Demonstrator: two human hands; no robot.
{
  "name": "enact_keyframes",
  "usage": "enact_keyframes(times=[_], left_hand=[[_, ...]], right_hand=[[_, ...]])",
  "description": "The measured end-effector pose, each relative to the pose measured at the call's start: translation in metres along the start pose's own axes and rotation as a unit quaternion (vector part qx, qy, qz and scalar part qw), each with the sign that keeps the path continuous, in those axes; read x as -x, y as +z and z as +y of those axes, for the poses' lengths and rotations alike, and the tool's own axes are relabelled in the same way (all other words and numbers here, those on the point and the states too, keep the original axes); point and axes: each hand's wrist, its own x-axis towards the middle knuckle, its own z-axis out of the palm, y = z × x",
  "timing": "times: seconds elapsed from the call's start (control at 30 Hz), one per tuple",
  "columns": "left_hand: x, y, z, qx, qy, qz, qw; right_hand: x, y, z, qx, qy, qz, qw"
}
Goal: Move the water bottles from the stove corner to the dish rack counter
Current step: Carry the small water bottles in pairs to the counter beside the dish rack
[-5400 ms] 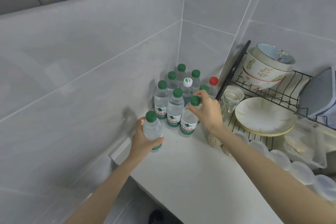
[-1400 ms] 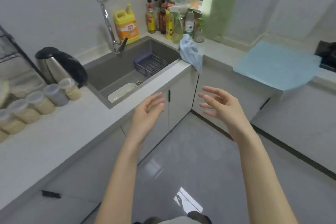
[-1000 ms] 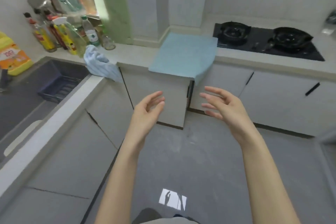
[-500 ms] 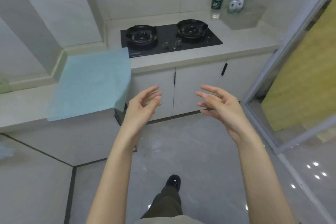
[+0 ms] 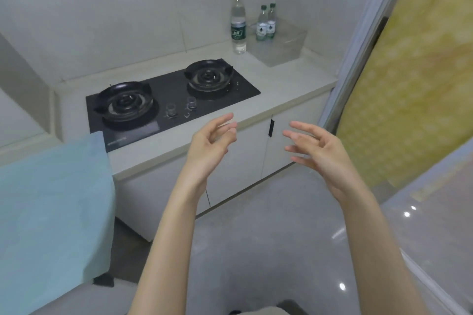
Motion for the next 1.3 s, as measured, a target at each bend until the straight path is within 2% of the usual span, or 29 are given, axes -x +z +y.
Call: enact_keyframes(times=[0.3,0.7,1.03,1.3], left_hand=[[-0.133,0.091,0.001,-0.007,-0.005,-0.02,1.0],[-0.292,0.202,0.037,0.016,-0.017,0.031,0.999],[-0.421,0.213,0.047,-0.016,-0.002,0.066,0.998],[-0.566,0.206,0.028,-0.079,0.005,0.069,0.994]], right_hand=[[-0.135,-0.074,0.005,-0.015,-0.001,0.015,1.0],[-0.33,-0.166,-0.034,0.023,-0.017,-0.044,0.999],[-0.477,-0.167,-0.048,0.056,-0.045,-0.079,0.994],[-0.605,-0.145,-0.058,0.093,-0.06,-0.091,0.99]])
